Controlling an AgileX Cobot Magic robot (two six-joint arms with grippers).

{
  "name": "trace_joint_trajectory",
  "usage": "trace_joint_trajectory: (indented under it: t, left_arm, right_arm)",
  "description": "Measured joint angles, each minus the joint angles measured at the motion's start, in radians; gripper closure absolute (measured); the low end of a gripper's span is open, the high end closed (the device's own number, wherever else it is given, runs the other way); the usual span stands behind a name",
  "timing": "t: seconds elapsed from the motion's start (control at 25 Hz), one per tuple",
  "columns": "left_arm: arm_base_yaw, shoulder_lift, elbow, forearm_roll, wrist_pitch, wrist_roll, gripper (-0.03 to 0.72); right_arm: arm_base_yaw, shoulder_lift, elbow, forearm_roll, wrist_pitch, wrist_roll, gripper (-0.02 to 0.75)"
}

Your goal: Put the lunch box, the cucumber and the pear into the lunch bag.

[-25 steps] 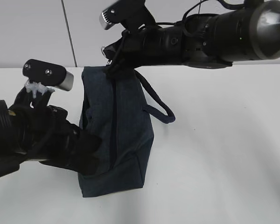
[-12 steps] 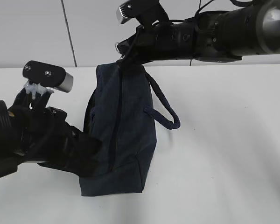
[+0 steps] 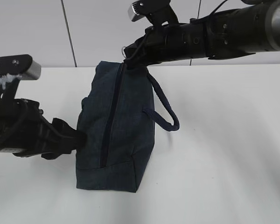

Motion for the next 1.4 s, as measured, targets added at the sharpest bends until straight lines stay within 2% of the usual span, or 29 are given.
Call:
trace_joint_trajectory:
  t: [0.24, 0.48, 0.72, 1.08, 1.28, 1.4]
  left_arm:
    - [0.028, -0.070, 0.001, -0.025, -0.023, 0.000, 0.323]
    - [0.030, -0.088, -0.014, -0.088, -0.157, 0.000, 0.320]
    - [0.032, -0.041, -0.124, -0.094, -0.192, 0.000, 0.320]
    - [0.032, 0.215, -0.321, -0.094, -0.192, 0.000, 0.320]
    - [0.042, 0.329, -0.434, -0.092, -0.134, 0.000, 0.322]
    - [0.066, 0.366, -0.465, -0.092, -0.079, 0.000, 0.351]
  right_arm:
    - [0.000, 0.000, 0.000, -0.102, -0.050, 0.133, 0.738]
    - [0.000, 0.000, 0.000, -0.155, -0.066, 0.226, 0.738]
    - [-0.003, 0.000, 0.000, -0.160, -0.071, 0.248, 0.738]
    - [-0.021, 0.000, -0.021, -0.166, -0.075, 0.271, 0.738]
    - [-0.039, 0.000, -0.021, -0.166, -0.084, 0.304, 0.738]
    - [-0.075, 0.000, -0.021, -0.167, -0.129, 0.355, 0.738]
